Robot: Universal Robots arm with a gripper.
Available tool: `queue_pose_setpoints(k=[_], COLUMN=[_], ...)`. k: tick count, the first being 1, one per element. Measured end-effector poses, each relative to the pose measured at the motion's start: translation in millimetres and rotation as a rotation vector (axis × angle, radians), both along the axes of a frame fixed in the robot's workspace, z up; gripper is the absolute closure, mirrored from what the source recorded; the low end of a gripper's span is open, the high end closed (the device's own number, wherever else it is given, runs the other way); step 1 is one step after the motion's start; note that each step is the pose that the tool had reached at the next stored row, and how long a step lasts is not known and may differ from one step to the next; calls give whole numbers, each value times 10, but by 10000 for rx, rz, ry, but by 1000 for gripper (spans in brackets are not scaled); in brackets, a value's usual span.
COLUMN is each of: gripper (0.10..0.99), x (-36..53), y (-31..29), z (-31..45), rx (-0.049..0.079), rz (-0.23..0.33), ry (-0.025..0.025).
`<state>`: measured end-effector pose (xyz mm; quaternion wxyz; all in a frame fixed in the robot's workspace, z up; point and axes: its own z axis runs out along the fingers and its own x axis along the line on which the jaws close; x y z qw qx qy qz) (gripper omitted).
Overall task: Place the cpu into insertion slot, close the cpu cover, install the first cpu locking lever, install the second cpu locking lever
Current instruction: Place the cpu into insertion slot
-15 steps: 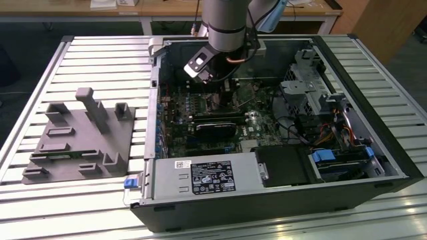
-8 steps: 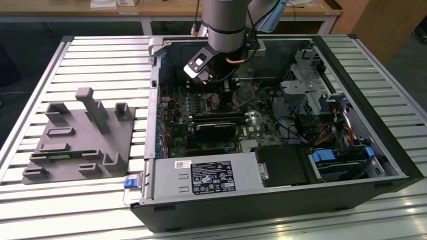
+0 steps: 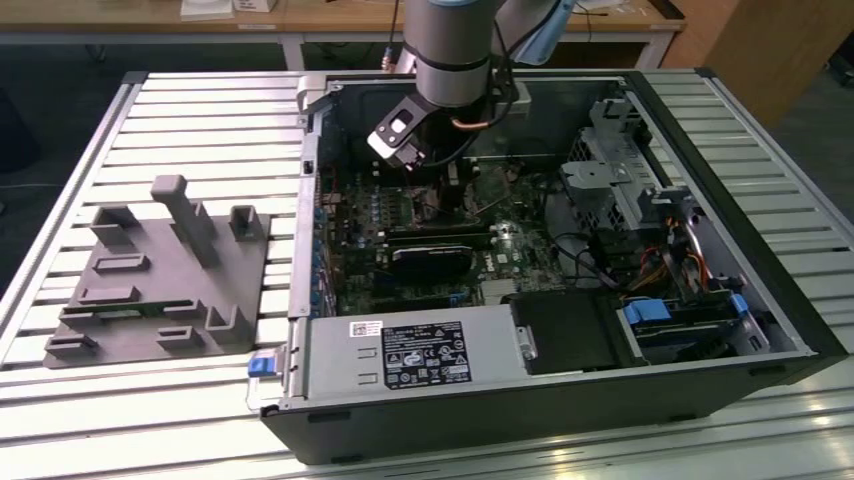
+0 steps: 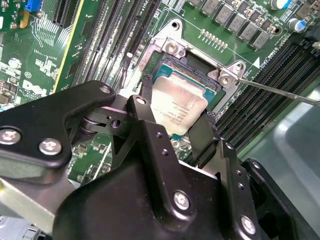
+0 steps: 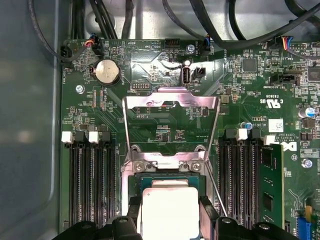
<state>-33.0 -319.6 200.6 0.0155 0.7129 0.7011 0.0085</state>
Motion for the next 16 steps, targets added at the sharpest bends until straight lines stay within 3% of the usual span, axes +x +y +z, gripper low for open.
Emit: queue_pose_setpoints(k=[16], gripper=[545], x=[-20], y=[7], z=[-54], rx=[1], rz=[1], ry=[-1])
